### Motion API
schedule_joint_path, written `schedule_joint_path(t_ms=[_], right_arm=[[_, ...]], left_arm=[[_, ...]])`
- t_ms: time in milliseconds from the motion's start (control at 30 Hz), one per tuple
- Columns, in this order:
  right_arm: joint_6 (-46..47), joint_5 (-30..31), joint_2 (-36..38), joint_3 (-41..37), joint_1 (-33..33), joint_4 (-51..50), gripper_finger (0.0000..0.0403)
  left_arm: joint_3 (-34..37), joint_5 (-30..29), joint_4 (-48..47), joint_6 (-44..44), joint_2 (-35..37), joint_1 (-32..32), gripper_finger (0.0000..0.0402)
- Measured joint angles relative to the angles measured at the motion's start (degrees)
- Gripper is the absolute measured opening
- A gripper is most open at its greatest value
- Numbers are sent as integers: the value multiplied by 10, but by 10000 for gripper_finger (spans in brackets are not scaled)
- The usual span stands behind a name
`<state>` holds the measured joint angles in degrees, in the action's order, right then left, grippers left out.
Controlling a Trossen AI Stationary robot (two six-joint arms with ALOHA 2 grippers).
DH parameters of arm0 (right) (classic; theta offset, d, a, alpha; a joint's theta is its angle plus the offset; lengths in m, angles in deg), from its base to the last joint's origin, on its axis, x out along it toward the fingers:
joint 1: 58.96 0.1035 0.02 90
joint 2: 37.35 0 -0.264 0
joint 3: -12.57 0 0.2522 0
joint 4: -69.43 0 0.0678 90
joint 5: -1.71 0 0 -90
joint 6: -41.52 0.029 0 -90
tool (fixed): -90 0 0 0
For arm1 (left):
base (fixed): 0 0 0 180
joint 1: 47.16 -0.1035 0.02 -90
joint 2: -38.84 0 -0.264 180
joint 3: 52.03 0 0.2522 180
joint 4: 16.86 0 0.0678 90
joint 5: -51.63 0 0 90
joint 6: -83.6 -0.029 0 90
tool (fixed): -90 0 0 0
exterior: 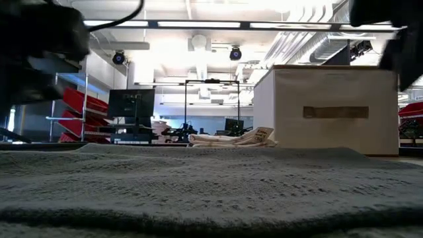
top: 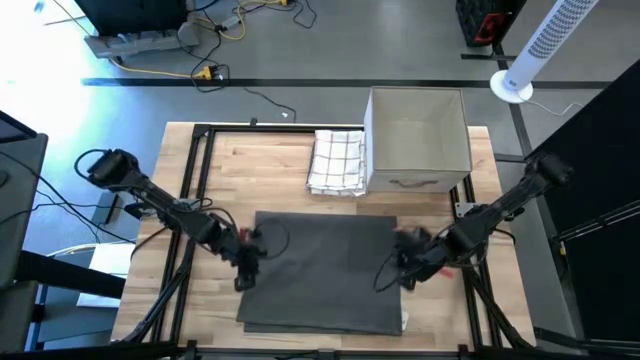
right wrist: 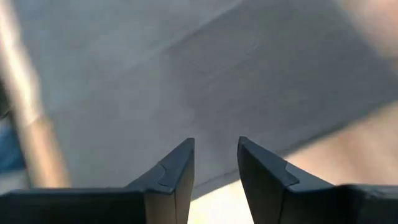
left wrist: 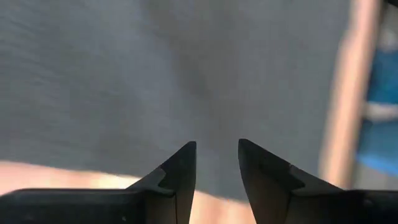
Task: Fold towel
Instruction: Fold the gray towel
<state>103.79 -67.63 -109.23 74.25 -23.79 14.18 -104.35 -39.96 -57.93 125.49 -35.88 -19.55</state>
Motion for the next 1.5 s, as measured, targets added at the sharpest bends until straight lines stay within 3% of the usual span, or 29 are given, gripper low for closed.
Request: schedule_joint_path(t_ms=[67,200,367,500,633,733,900,1033,1167,1367,1500], right_arm=[[0,45,30,0,-1,-41,96],[-30,55,65,0,-28,-115,92],[-70,-13,67,-5,-92,-159,92],[-117,-95,67,-51,-153,-94,92],[-146,-142,67,-93,-193,-10,92],[-173,-154,67,-88,-204,8,92],[-266,-142,68,-70,-208,8,92],[-335,-153,67,-83,-231,3,93],[-375,-179,67,-98,-275,12,112],[-446,-157,63,-99,-312,44,171],[-433,-168,35,-99,-351,46,206]], left_arm=[[0,-17,-32,-42,11,-19,96],[0,-42,-81,-136,27,-56,92],[3,-47,-78,-248,29,-136,92],[37,14,-22,-299,31,-227,91],[56,111,-8,-310,32,-303,89],[56,172,-42,-291,44,-325,89],[56,198,-68,-192,114,-313,89],[47,181,-61,-143,190,-301,89],[47,117,-54,-149,246,-299,93],[47,21,-58,-293,264,-312,128],[53,1,-49,-369,245,-343,161]])
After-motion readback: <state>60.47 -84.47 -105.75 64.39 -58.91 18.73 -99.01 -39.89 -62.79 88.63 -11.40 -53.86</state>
